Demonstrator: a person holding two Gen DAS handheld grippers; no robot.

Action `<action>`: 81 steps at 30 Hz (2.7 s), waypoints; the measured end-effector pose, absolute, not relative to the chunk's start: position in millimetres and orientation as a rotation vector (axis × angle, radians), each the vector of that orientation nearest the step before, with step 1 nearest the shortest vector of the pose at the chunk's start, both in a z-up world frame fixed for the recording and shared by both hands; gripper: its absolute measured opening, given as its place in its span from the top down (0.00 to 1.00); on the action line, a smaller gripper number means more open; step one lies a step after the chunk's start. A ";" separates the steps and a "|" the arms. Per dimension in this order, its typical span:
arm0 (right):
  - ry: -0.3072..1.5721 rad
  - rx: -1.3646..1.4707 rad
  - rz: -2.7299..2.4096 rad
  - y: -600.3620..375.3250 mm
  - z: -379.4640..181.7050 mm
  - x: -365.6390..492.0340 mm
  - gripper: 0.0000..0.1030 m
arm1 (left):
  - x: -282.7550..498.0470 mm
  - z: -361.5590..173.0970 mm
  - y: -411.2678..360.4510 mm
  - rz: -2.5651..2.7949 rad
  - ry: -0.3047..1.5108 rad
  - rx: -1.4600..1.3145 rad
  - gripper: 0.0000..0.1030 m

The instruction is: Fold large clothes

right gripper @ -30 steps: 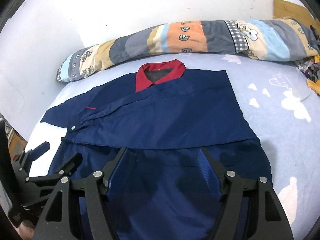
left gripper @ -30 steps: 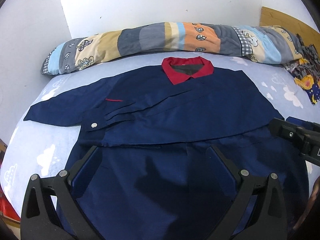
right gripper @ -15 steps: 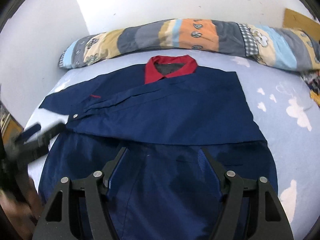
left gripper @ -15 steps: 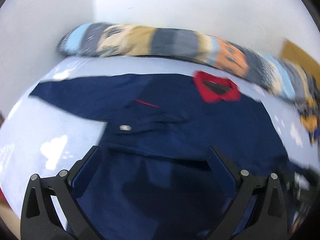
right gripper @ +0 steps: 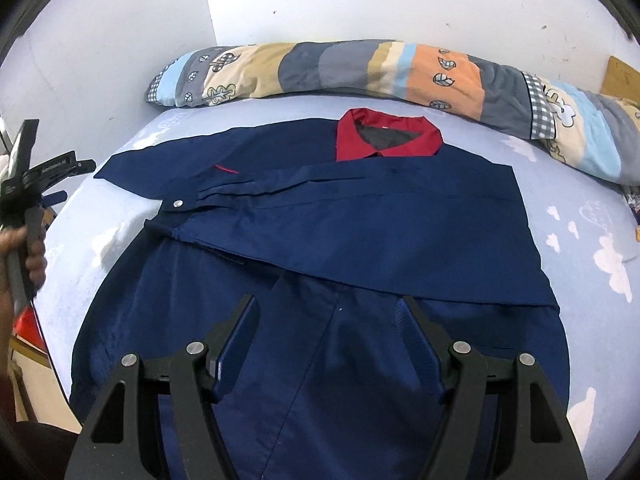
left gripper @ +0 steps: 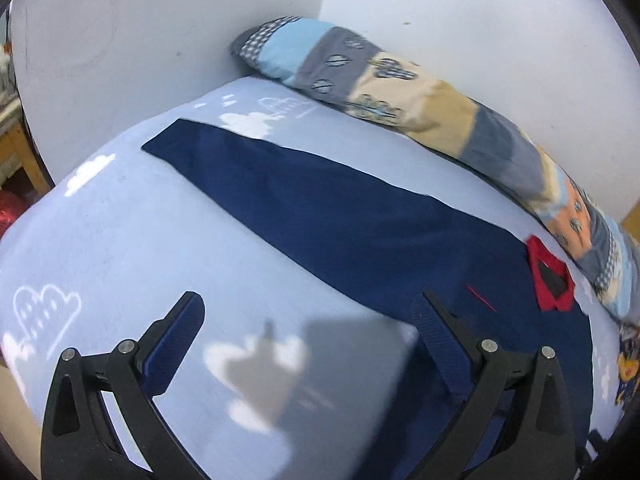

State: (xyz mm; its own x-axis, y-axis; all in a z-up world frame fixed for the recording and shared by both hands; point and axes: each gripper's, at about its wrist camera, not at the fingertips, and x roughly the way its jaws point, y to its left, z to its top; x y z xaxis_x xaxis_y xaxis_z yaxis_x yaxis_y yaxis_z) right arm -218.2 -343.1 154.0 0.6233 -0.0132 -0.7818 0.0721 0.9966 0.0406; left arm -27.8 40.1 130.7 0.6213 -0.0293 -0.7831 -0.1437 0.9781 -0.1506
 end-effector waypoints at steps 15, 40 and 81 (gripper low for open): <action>0.967 0.036 -0.009 -330.2 135.2 -205.7 0.29 | 79.4 53.0 207.0 0.104 0.943 -0.683 0.36; 0.939 0.040 -0.025 -328.0 129.7 -203.5 0.29 | 126.1 84.9 223.4 -0.053 0.640 -0.847 0.96; 0.508 0.414 -0.351 -520.1 245.2 -335.2 0.29 | -143.1 97.9 -456.6 -0.568 0.869 0.427 0.70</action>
State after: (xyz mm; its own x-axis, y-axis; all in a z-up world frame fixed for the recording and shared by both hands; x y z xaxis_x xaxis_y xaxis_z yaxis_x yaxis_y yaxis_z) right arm -335.2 -520.1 245.2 0.8179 -0.2194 -0.5319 0.4201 0.8594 0.2914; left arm -143.1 -456.6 97.9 0.5153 -0.2887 -0.8069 0.6225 0.7732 0.1209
